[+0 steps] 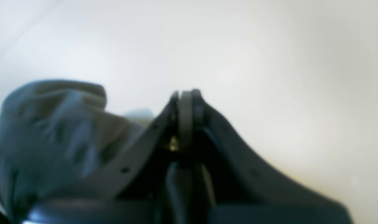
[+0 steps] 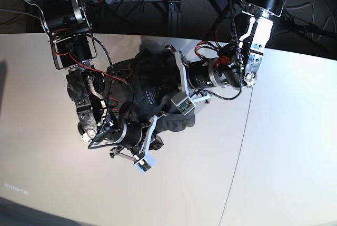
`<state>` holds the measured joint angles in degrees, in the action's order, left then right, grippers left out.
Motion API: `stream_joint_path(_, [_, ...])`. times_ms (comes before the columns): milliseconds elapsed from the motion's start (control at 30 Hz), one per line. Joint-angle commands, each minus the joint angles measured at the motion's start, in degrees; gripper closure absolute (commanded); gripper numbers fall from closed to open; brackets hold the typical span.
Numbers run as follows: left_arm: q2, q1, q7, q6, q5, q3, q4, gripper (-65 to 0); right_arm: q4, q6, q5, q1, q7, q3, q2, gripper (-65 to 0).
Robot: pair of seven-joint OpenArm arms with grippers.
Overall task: Fold the T-shirt properly
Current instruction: 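Press and tuck the bundle edges into a square with both grippers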
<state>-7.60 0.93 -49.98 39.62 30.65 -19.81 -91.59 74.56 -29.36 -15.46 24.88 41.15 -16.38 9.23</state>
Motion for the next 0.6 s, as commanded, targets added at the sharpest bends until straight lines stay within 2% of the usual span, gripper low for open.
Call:
stream_joint_path(0, [-0.5,-0.9,1.3,0.4,1.0,0.2,-0.4,0.0,0.9,-3.9,0.1,1.7,-0.8,-0.5,0.9,0.0])
stream_joint_path(200, [-5.9,-1.2,3.2,0.4,0.9,0.2,-0.2,0.0,0.9,-3.9,-0.6,1.1,2.1,-2.1,5.8,0.0])
stream_joint_path(333, [-8.7,-2.6,5.6,0.4,0.7,0.0,-0.2,0.0,0.9,-3.9,-8.8,1.0,6.6,-2.1,9.9,0.0])
stream_joint_path(400, [-9.0,-3.7,5.6,0.4,0.3,-0.1,-0.1,0.0,0.9,-3.9,-12.6,0.7,8.7,-2.1,11.8,0.0])
stream_joint_path(567, [-8.9,-7.7,5.7,0.4,-0.1,-1.1,2.0,0.0,1.1,-3.9,-19.9,-0.9,9.7,-2.1,15.2,0.0])
